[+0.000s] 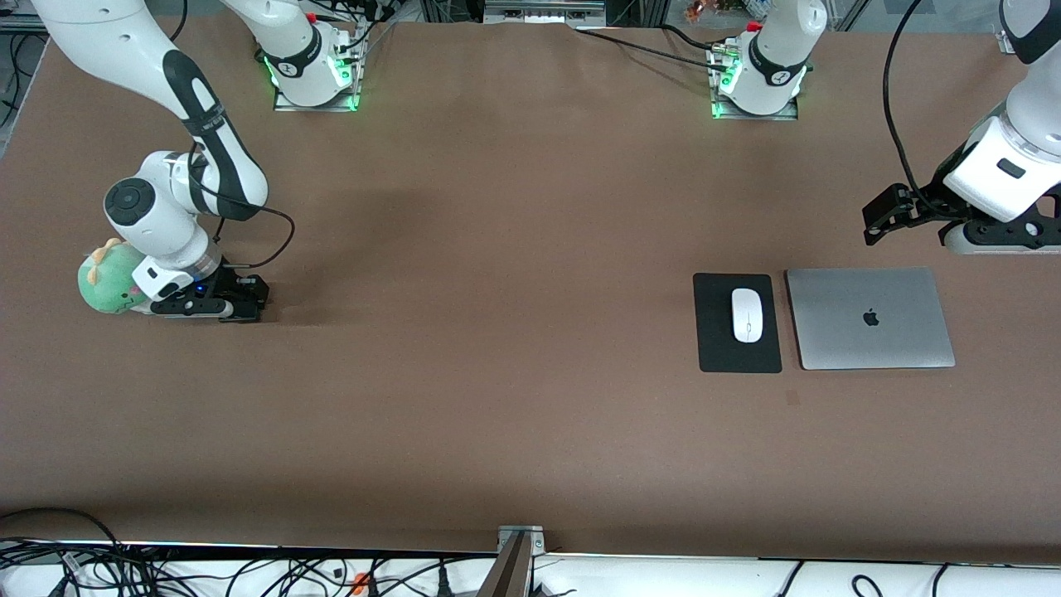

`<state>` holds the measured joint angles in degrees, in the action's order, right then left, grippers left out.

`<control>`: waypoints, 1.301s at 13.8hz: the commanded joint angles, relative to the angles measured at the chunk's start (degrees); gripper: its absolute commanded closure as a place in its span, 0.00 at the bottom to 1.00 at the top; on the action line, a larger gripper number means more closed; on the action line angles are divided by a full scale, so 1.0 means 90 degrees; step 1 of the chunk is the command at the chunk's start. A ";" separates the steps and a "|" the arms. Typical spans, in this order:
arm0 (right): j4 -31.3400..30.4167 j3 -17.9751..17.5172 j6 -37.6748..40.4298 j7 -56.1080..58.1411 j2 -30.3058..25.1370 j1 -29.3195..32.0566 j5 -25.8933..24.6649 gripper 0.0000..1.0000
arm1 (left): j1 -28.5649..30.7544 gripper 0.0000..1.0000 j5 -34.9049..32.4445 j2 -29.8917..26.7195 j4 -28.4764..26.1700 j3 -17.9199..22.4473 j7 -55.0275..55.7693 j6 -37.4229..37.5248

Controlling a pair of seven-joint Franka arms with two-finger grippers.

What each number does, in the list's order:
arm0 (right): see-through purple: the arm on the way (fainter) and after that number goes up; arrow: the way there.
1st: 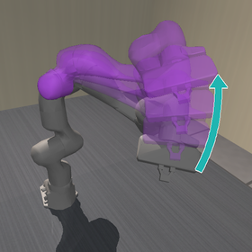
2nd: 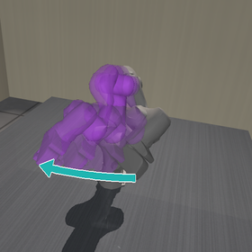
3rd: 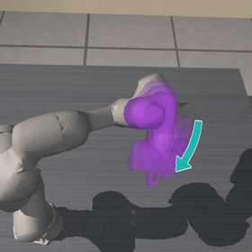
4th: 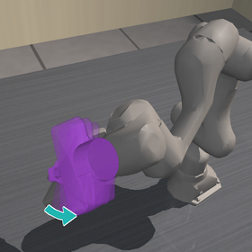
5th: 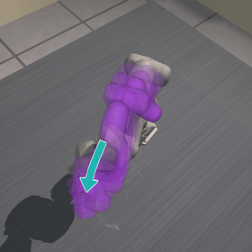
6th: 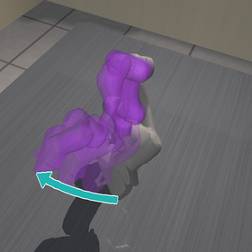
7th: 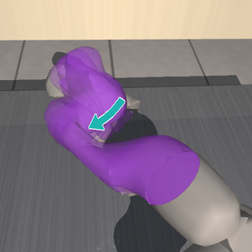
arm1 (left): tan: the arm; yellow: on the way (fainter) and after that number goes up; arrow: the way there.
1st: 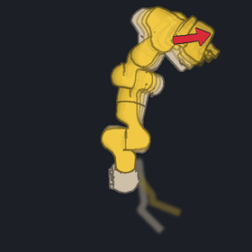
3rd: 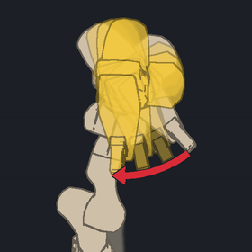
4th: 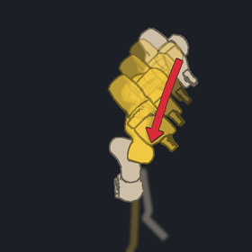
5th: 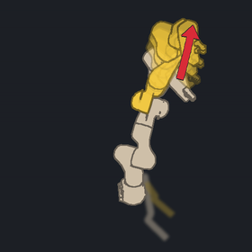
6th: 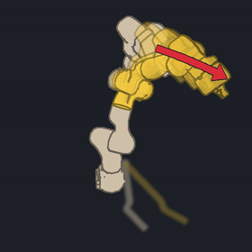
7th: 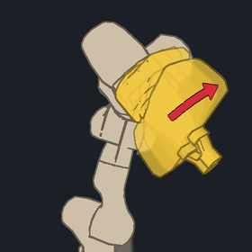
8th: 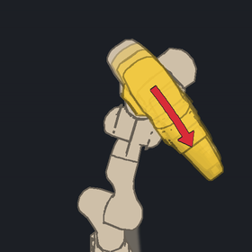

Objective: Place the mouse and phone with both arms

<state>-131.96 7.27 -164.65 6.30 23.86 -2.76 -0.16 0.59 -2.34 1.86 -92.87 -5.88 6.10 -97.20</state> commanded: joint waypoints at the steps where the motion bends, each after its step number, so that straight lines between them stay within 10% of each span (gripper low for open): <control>1: 0.0004 -0.0154 -0.0580 0.0091 0.0238 0.0091 0.0115 0.56 | -0.0026 0.00 -0.0121 0.0067 0.0192 0.0019 -0.0034 0.0184; 2: 0.0013 -0.0173 -0.0621 0.0120 0.0268 0.0091 0.0106 0.50 | -0.0017 0.00 -0.0111 0.0067 0.0201 0.0019 -0.0024 0.0184; 3: 0.0052 -0.0173 -0.0602 0.0169 0.0269 0.0091 0.0096 0.12 | -0.0007 0.00 -0.0091 0.0067 0.0192 0.0019 -0.0024 0.0184; 4: 0.0062 -0.0173 -0.0544 0.0305 0.0240 0.0082 0.0096 0.00 | 0.0022 0.00 -0.0091 0.0076 0.0192 0.0019 -0.0034 0.0184; 18: 0.0862 -0.0203 0.3427 0.0443 -0.2277 0.0062 0.0184 0.00 | 0.0052 0.00 -0.0052 0.0077 0.0192 0.0019 -0.0024 0.0184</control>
<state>-124.92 6.04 -140.46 9.14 8.85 -2.78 0.21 0.88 -2.34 1.90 -92.77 -5.62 6.16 -96.75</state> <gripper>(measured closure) 0.000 0.000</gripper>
